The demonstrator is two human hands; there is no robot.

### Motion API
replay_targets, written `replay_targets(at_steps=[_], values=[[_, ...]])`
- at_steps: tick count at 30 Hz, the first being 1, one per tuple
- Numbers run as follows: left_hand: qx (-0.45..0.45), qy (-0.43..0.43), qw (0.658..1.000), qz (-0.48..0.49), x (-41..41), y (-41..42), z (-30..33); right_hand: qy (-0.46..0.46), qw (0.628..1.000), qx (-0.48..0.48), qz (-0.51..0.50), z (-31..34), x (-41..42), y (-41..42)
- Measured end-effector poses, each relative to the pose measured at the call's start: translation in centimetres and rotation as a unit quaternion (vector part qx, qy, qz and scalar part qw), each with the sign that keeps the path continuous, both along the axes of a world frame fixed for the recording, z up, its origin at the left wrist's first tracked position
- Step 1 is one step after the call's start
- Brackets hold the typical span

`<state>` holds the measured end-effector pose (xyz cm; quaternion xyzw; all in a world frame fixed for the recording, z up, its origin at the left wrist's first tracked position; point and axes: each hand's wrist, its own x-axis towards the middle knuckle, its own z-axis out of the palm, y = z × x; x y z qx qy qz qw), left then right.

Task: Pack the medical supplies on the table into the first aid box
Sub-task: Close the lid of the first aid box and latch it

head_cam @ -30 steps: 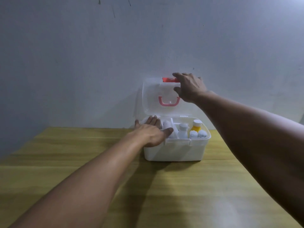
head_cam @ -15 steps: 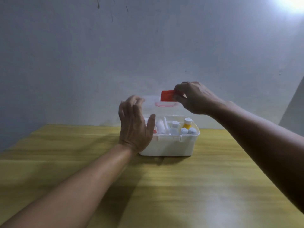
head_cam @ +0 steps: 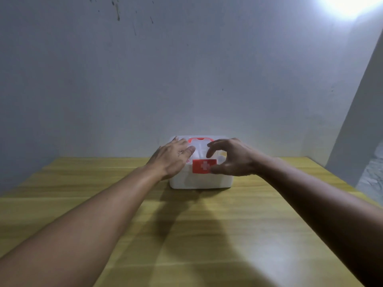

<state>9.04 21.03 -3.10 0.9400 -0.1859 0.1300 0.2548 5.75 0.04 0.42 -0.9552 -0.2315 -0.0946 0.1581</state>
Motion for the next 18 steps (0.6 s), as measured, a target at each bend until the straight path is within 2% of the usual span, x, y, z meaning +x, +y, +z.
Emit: replay_targets(at_steps=[3,9,18], values=[[0.010,-0.012,1.000,0.014,-0.2,-0.1,0.0,-0.028,0.998,0.041,-0.035,-0.7,0.6,-0.3],[0.065,-0.080,0.994,0.038,-0.5,-0.5,-0.6,-0.079,0.993,-0.018,-0.082,-3.8,2.0,-1.5],[0.038,-0.104,0.993,0.039,-0.4,-0.6,-0.9,-0.137,0.985,-0.035,-0.094,-5.2,2.8,-1.8]])
